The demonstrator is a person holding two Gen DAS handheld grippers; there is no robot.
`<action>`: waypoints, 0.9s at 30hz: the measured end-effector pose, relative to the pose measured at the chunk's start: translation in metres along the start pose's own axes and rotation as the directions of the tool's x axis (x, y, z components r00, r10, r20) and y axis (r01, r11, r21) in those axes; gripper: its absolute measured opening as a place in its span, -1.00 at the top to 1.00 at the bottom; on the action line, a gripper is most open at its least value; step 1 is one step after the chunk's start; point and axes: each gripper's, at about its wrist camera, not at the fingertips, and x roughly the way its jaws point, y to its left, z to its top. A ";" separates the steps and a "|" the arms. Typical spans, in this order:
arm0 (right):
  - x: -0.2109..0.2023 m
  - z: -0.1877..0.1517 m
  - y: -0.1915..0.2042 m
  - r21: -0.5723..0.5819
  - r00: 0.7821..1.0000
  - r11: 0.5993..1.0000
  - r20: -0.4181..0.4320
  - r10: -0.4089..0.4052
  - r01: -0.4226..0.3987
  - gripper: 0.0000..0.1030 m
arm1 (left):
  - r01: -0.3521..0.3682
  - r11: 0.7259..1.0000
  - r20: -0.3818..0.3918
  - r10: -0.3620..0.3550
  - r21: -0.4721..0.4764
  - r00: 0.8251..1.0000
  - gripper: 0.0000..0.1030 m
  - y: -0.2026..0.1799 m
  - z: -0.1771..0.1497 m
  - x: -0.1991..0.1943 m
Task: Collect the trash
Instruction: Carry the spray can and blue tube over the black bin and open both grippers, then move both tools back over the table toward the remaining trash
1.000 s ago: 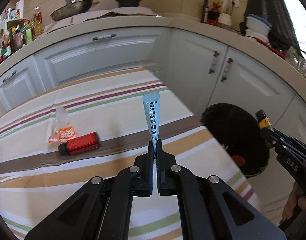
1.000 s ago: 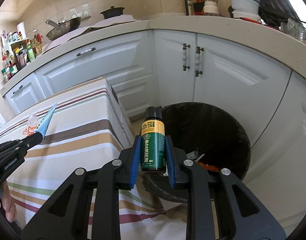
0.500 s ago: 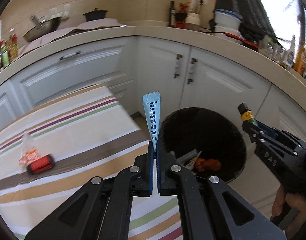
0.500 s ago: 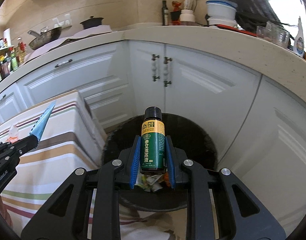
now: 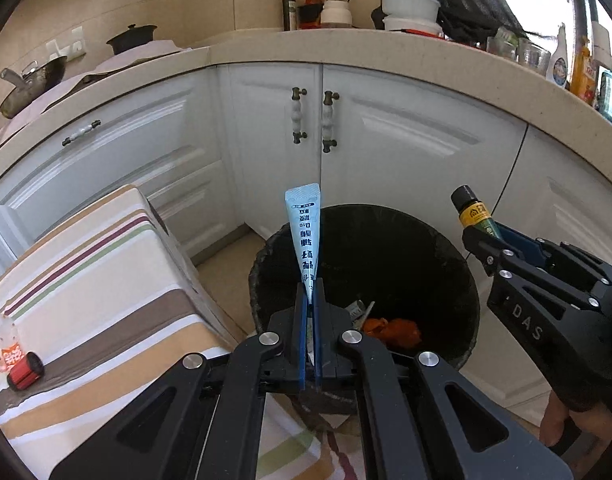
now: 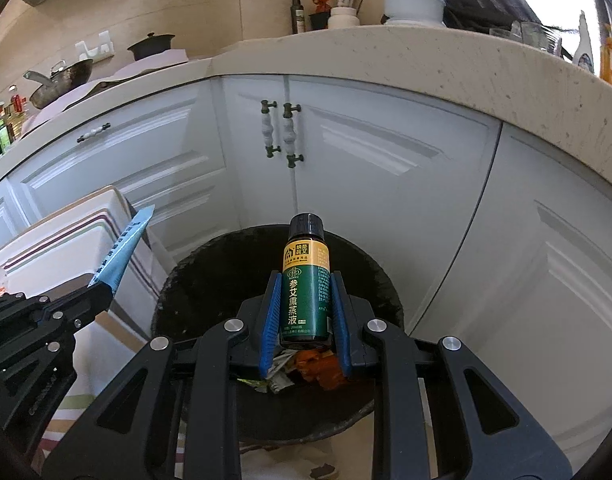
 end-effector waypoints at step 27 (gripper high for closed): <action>0.016 0.000 -0.013 0.062 0.999 0.998 -0.010 -0.030 0.031 0.26 | -0.060 0.998 0.012 0.060 -0.035 0.998 0.30 0.002 0.011 0.009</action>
